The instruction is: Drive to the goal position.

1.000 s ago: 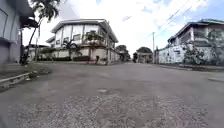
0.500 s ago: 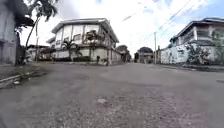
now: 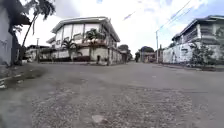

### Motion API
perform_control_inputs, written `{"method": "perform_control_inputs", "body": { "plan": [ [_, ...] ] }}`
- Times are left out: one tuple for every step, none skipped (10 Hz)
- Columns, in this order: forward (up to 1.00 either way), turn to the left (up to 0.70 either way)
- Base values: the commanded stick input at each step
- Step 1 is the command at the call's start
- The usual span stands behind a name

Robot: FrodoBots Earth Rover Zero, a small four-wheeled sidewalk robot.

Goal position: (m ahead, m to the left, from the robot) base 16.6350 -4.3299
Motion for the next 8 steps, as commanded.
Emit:
{"method": "perform_control_inputs", "body": {
  "plan": [
    [1.00,-0.33],
    [1.00,-0.30],
    [1.00,-0.27],
    [1.00,-0.40],
    [1.00,-0.39],
    [1.00,-0.40],
    [1.00,-0.40],
    [1.00,-0.40]
  ]
}}
